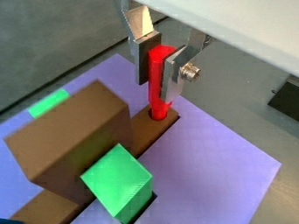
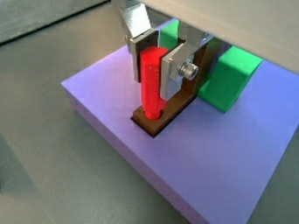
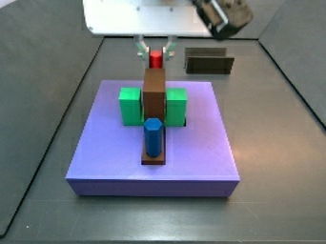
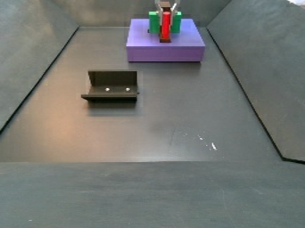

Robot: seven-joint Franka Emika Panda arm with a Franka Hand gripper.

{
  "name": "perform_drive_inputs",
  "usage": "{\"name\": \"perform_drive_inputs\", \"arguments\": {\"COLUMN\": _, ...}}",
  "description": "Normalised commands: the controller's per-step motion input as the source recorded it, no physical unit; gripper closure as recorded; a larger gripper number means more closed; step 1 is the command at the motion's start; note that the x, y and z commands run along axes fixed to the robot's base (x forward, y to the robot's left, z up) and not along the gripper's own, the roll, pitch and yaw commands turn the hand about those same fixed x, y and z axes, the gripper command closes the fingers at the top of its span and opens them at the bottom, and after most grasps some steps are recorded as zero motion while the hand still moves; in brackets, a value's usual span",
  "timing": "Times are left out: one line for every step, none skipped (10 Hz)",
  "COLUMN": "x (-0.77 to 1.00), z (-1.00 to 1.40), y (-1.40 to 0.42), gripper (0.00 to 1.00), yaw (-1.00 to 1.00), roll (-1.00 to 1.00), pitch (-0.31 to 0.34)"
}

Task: Pick up the red object. Move up. Place the red object on the fixture. Regrasp the red object. Move to above the board. Insert the red object.
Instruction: Insert the red object.

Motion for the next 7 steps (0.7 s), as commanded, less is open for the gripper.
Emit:
{"name": "perform_drive_inputs", "arguments": {"x": -0.01, "z": -0.49, "y": 0.00, "gripper": 1.00, "yaw": 0.05, "roll": 0.26, "pitch": -0.053}}
{"name": "perform_drive_inputs", "arguments": {"x": -0.01, "z": -0.38, "y": 0.00, "gripper": 1.00, "yaw": 0.02, "roll": 0.01, "pitch": -0.004}}
{"name": "perform_drive_inputs", "arguments": {"x": 0.00, "z": -0.18, "y": -0.11, "gripper": 1.00, "yaw": 0.04, "roll": -0.12, "pitch": 0.000}}
{"name": "perform_drive_inputs", "arguments": {"x": 0.00, "z": -0.11, "y": -0.12, "gripper": 1.00, "yaw": 0.03, "roll": -0.17, "pitch": 0.000}}
{"name": "perform_drive_inputs", "arguments": {"x": 0.03, "z": -0.55, "y": 0.00, "gripper": 1.00, "yaw": 0.00, "roll": -0.13, "pitch": -0.074}}
{"name": "perform_drive_inputs", "arguments": {"x": 0.00, "z": -0.69, "y": 0.03, "gripper": 1.00, "yaw": 0.04, "roll": -0.06, "pitch": -0.144}}
{"name": "perform_drive_inputs", "arguments": {"x": 0.00, "z": 0.00, "y": 0.00, "gripper": 1.00, "yaw": 0.00, "roll": 0.01, "pitch": 0.000}}
